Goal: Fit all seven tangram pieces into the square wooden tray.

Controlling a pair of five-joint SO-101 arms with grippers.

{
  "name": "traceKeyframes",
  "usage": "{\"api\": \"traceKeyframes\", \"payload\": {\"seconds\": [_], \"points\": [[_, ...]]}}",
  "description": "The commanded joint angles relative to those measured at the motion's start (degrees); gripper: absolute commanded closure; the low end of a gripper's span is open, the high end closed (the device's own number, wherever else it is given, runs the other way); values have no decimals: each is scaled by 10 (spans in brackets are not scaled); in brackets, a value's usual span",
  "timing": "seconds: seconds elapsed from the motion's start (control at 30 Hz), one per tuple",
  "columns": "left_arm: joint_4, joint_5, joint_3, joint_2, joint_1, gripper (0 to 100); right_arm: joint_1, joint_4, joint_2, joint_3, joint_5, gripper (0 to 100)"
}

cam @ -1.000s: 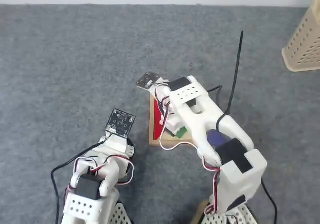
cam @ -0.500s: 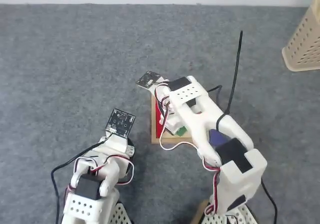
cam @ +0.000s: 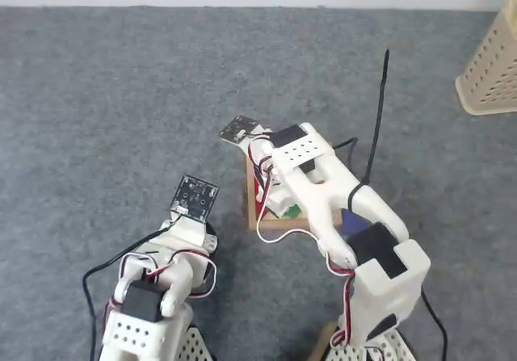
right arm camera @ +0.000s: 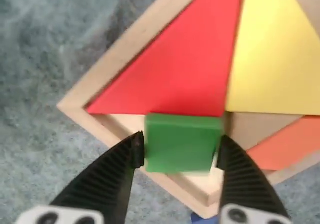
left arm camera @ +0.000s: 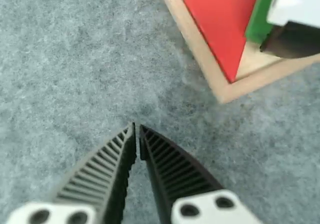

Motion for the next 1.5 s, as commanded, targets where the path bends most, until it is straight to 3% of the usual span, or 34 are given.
{"api": "traceKeyframes", "payload": {"seconds": [0.0, 0.3, 0.8, 1.03, 1.47], "points": [[4, 4, -11, -11, 0, 988, 2, -2, -13, -26, -5, 742], [4, 4, -11, -11, 0, 988, 4, 0, -16, -26, -4, 801], [4, 4, -11, -11, 0, 988, 68, 18, -82, -22, -5, 805], [4, 4, -11, -11, 0, 988, 89, 17, -95, -21, -36, 976], [4, 4, -11, -11, 0, 988, 90, -59, -39, 33, -33, 975]]}}
